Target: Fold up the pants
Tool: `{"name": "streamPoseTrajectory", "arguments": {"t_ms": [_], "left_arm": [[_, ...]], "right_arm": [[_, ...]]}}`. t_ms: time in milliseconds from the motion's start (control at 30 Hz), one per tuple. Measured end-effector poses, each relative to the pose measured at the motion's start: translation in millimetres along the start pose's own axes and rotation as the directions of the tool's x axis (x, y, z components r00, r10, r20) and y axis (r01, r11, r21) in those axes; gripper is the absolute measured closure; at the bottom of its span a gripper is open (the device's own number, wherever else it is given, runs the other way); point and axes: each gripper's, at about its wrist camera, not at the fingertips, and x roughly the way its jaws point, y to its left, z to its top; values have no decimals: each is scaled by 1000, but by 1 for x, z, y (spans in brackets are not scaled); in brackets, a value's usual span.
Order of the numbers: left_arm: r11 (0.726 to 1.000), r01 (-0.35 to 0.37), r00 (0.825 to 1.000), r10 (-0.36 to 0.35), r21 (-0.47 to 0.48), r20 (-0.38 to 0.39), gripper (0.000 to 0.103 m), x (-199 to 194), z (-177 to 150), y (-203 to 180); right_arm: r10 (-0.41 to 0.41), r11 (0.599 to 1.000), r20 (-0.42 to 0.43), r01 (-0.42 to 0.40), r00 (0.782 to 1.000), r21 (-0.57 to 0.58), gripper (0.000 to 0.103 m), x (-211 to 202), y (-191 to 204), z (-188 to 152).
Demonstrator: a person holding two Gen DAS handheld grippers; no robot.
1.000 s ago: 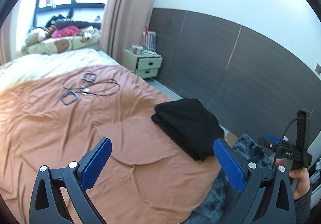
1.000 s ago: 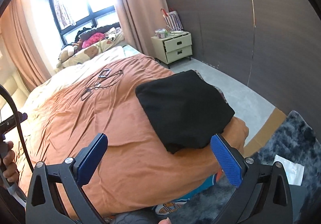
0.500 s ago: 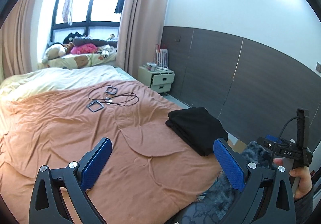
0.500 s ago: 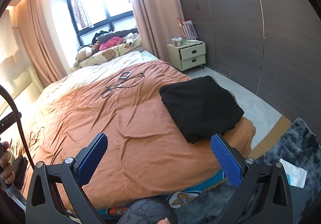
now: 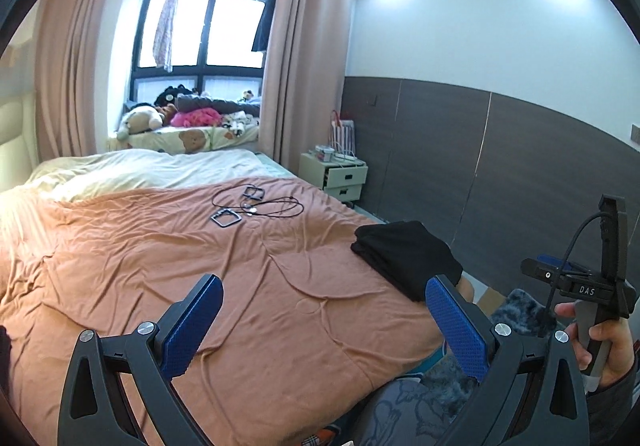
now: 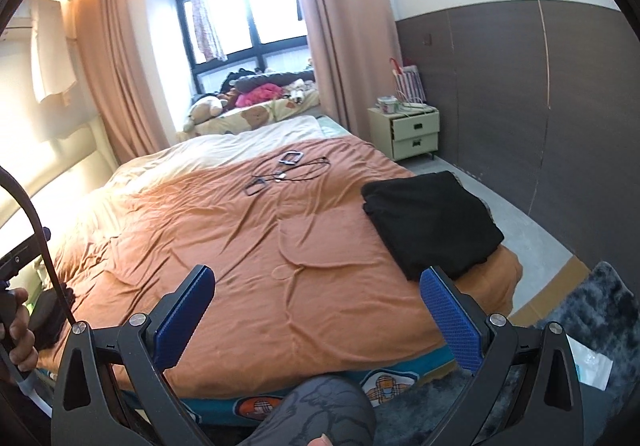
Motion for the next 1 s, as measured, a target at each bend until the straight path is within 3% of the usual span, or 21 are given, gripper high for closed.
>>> {"name": "streamPoseTrajectory", "arguments": {"t_ms": [600, 1000], "left_arm": [[992, -121, 992, 122, -28, 45, 1, -82, -65, 17], [967, -253, 967, 254, -27, 25, 1, -108, -124, 31]], "right_arm": [[121, 991, 26, -119, 992, -53, 0, -20, 17, -57], [138, 988, 9, -137, 990, -67, 0, -19, 35, -95]]}}
